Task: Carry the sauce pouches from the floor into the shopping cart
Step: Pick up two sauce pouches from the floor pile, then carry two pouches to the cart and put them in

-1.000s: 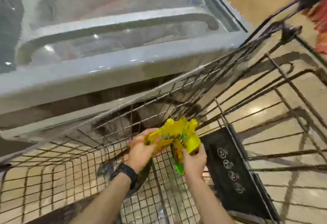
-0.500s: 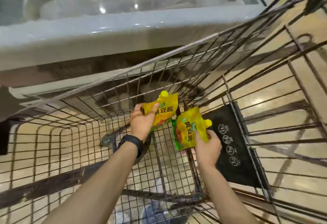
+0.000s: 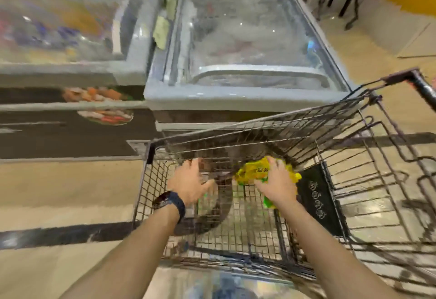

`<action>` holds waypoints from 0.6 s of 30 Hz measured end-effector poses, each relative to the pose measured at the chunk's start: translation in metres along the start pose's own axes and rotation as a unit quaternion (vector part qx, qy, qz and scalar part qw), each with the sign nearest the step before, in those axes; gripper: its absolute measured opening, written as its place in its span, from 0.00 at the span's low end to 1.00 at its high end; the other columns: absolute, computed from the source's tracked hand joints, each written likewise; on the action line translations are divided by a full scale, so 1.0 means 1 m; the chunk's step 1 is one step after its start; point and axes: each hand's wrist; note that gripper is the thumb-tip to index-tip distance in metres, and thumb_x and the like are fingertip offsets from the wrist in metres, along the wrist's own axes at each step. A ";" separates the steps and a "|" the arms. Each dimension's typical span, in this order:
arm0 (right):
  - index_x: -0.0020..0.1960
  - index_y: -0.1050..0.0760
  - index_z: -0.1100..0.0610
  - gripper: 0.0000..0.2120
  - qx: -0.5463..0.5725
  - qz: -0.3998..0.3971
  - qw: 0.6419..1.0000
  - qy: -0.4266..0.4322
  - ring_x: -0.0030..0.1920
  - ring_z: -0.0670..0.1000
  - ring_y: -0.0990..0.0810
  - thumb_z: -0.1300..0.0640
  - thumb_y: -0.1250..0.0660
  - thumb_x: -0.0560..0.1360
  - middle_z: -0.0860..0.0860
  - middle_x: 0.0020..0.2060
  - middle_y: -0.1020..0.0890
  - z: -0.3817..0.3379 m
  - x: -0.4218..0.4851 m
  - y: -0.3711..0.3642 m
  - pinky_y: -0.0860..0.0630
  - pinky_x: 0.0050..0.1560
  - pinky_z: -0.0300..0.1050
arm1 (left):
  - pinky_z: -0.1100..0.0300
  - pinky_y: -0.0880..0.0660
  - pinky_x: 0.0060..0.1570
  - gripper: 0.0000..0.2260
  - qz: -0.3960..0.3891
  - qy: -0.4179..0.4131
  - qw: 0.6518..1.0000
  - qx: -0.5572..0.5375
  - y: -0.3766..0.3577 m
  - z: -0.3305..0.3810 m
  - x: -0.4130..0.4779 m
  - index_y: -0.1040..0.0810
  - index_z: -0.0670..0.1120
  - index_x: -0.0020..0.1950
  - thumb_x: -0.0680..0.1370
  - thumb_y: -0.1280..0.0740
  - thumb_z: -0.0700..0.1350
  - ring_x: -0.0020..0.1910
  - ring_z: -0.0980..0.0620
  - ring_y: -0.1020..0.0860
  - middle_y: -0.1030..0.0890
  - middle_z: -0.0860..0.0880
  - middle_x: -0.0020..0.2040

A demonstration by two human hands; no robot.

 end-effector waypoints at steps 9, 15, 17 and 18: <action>0.78 0.43 0.51 0.40 -0.120 -0.047 0.953 0.274 0.72 0.57 0.34 0.45 0.29 0.72 0.55 0.74 0.36 -0.206 -0.049 0.032 0.30 0.68 0.53 | 0.47 0.26 0.58 0.33 0.099 0.130 0.979 0.126 0.121 -0.097 -0.137 0.40 0.49 0.76 0.77 0.37 0.64 0.67 0.41 0.28 0.31 0.43 0.70; 0.77 0.45 0.48 0.40 -0.148 -0.081 0.874 0.456 0.72 0.56 0.34 0.46 0.28 0.72 0.53 0.73 0.35 -0.317 -0.093 0.028 0.29 0.68 0.56 | 0.48 0.24 0.57 0.32 0.155 0.315 0.930 0.107 0.168 -0.145 -0.228 0.40 0.50 0.76 0.77 0.39 0.66 0.63 0.41 0.26 0.27 0.44 0.67; 0.77 0.45 0.48 0.40 -0.159 -0.092 0.839 0.512 0.72 0.56 0.34 0.45 0.28 0.71 0.53 0.74 0.36 -0.342 -0.110 0.023 0.29 0.67 0.55 | 0.47 0.25 0.58 0.32 0.164 0.377 0.906 0.099 0.177 -0.155 -0.262 0.40 0.51 0.76 0.77 0.39 0.65 0.64 0.41 0.27 0.27 0.44 0.67; 0.77 0.45 0.48 0.40 -0.167 -0.102 0.820 0.537 0.72 0.56 0.34 0.45 0.29 0.71 0.53 0.73 0.36 -0.354 -0.118 0.020 0.29 0.67 0.55 | 0.47 0.25 0.58 0.32 0.175 0.404 0.893 0.095 0.181 -0.158 -0.278 0.40 0.51 0.76 0.77 0.39 0.65 0.65 0.41 0.27 0.28 0.44 0.67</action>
Point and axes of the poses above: each hand's wrist, its own x-axis towards the middle knuckle, its own y-axis out of the back of the hand, z = x × y
